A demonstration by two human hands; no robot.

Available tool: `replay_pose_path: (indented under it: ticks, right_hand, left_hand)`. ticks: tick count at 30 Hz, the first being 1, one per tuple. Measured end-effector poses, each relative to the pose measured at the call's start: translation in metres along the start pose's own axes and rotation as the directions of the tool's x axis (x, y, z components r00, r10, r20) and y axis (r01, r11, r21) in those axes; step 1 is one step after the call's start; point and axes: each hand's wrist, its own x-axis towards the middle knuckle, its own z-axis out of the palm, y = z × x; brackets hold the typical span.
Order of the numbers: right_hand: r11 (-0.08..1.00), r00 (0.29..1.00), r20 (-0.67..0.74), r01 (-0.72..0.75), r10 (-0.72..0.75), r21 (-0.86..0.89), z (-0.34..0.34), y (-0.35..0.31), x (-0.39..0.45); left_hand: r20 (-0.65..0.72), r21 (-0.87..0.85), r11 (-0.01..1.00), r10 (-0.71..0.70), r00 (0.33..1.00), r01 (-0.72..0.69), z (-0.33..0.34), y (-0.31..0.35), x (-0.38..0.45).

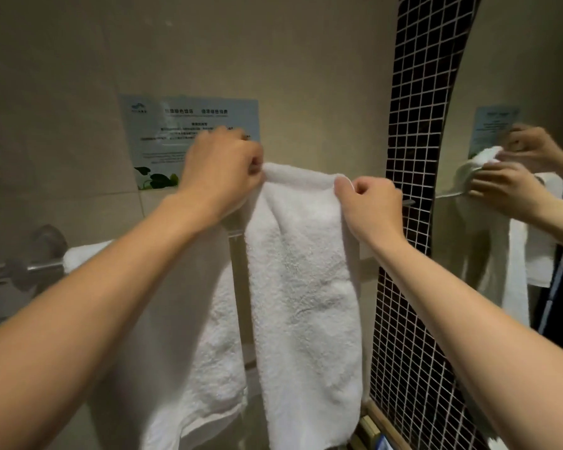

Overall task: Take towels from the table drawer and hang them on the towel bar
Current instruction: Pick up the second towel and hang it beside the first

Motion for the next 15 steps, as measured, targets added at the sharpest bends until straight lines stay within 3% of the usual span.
replay_pose_path:
  ticks: [4,6,9,12,15]
  right_hand:
    - [0.969,0.997,0.065,-0.016,0.033,-0.246,0.012,0.004,0.015]
    - [0.96,0.999,0.033,-0.019,0.029,-0.28,0.018,0.005,0.012]
    - [0.961,1.0,-0.015,0.021,-0.027,-0.276,0.016,0.005,0.004]
    - [0.992,0.986,-0.138,-0.104,0.094,-0.069,0.004,0.017,-0.013]
    - [0.964,0.969,-0.014,-0.242,0.245,0.107,0.006,0.042,-0.04]
  left_hand:
    - [0.174,0.054,0.998,-0.016,0.985,0.007,0.012,0.007,-0.008]
    - [0.249,-0.014,1.0,-0.012,0.968,0.016,0.012,0.014,-0.017]
    - [0.302,-0.044,0.994,0.107,0.947,-0.098,0.005,0.023,-0.033]
    - [0.325,-0.06,0.991,0.135,0.936,-0.122,0.004,0.02,-0.044]
    - [0.315,-0.079,0.993,0.11,0.943,-0.09,0.007,0.015,-0.046]
